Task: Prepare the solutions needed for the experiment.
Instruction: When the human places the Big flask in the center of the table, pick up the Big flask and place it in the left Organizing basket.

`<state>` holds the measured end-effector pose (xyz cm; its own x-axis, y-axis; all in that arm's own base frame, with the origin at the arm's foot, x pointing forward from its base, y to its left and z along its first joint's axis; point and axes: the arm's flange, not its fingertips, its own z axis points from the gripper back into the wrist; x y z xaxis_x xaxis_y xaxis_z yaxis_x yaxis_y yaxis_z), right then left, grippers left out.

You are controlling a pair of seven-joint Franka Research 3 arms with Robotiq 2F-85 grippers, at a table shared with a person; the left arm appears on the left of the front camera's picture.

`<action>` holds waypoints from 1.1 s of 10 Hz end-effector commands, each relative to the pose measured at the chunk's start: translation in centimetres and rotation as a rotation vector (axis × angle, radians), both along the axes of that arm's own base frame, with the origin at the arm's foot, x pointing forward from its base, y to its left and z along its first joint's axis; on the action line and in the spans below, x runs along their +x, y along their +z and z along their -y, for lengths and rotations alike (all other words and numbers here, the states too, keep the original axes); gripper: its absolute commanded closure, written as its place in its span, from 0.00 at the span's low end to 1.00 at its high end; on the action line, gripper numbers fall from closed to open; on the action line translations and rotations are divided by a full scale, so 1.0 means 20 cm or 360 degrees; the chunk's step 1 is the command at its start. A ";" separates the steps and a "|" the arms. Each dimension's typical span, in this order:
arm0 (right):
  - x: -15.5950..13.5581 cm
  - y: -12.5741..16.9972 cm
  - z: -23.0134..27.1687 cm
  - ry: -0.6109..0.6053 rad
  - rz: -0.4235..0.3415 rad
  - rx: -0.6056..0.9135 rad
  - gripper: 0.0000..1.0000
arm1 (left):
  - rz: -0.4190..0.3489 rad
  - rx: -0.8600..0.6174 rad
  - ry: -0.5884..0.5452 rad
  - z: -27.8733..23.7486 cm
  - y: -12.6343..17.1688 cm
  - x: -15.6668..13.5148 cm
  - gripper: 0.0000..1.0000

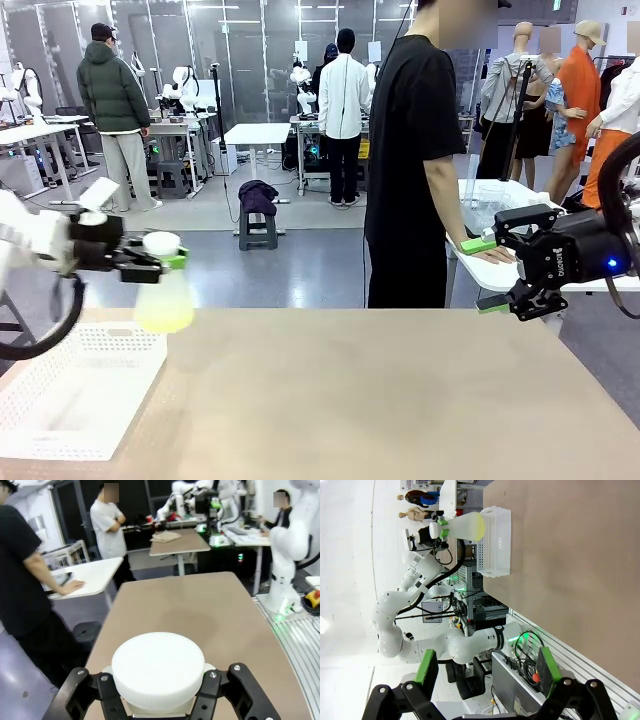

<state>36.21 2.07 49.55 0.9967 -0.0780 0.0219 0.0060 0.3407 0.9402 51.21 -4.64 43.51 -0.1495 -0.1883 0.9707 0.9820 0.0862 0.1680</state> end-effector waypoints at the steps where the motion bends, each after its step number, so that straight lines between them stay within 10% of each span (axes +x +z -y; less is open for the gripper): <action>1: 0.00 0.01 0.00 0.0001 0.0016 0.0024 0.00 | -0.0027 -0.0046 0.0106 -0.22 0.02 -0.07 0.96; 11: 0.00 0.01 0.00 0.0001 0.0016 0.0024 0.00 | -0.0169 -0.0199 0.0284 -0.60 -0.44 -0.15 0.96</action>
<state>36.21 2.07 49.55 0.9967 -0.0783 0.0220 0.0060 0.3409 0.9401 48.31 7.20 34.85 0.0105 -0.1165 0.9931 0.9591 0.2820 0.0229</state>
